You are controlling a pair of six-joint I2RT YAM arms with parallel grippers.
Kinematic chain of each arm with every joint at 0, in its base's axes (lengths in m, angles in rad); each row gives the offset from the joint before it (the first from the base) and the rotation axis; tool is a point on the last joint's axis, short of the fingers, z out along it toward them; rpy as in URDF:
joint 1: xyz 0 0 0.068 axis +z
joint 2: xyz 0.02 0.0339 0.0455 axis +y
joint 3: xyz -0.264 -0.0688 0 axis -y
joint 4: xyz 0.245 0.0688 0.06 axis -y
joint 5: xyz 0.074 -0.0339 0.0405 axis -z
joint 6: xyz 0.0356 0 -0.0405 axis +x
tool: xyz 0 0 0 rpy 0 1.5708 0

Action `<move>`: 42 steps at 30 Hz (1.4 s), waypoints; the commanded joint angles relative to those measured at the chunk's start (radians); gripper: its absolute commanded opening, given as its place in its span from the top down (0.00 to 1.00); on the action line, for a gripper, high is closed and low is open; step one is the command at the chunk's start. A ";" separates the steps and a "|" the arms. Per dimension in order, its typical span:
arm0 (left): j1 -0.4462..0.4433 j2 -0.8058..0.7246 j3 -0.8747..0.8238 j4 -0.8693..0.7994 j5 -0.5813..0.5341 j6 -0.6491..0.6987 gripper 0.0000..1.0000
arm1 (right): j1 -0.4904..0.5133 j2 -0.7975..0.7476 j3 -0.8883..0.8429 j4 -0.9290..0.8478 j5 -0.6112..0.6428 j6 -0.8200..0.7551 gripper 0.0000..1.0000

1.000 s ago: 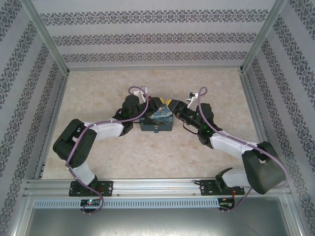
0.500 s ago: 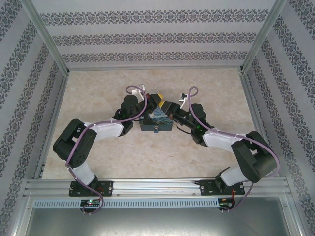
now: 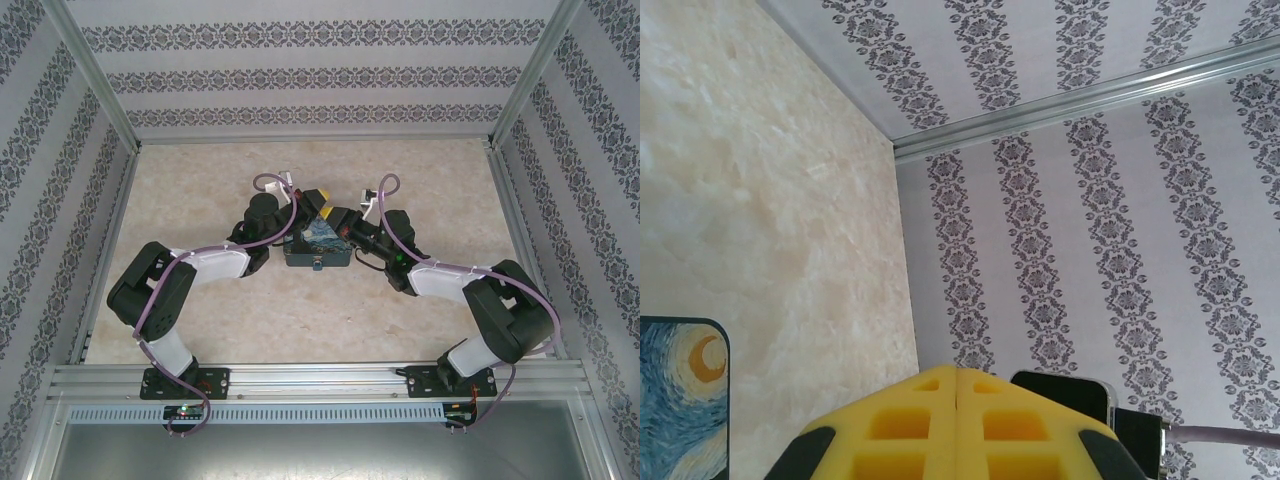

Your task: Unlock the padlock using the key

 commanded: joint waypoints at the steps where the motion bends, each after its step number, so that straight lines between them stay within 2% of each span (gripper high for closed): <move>1: 0.006 -0.031 0.013 -0.010 0.007 -0.017 0.89 | -0.007 -0.005 0.010 0.029 -0.025 -0.012 1.00; 3: 0.017 -0.067 0.026 -0.130 0.003 -0.014 0.65 | -0.031 -0.032 -0.003 -0.016 -0.040 -0.041 1.00; 6: 0.042 -0.129 0.059 -0.336 0.011 0.005 0.39 | -0.057 -0.095 -0.008 -0.143 -0.055 -0.131 1.00; 12: 0.064 -0.185 0.247 -0.835 0.083 0.122 0.26 | -0.057 -0.207 0.033 -0.449 -0.032 -0.359 1.00; 16: 0.065 -0.164 0.324 -0.954 0.163 0.123 0.24 | -0.028 -0.254 0.069 -0.614 0.053 -0.503 1.00; 18: 0.064 -0.159 0.341 -0.988 0.189 0.116 0.24 | 0.007 -0.271 0.101 -0.713 0.136 -0.590 1.00; 21: 0.059 -0.160 0.348 -1.026 0.205 0.113 0.26 | 0.075 -0.276 0.163 -0.854 0.274 -0.707 1.00; 24: 0.048 -0.159 0.341 -1.040 0.209 0.108 0.32 | 0.128 -0.264 0.201 -0.907 0.355 -0.771 1.00; 33: 0.007 -0.131 0.319 -1.016 0.210 0.084 0.46 | 0.180 -0.232 0.240 -0.930 0.403 -0.810 1.00; 42: -0.024 -0.101 0.321 -1.009 0.192 0.069 0.54 | 0.202 -0.229 0.251 -0.942 0.431 -0.832 1.00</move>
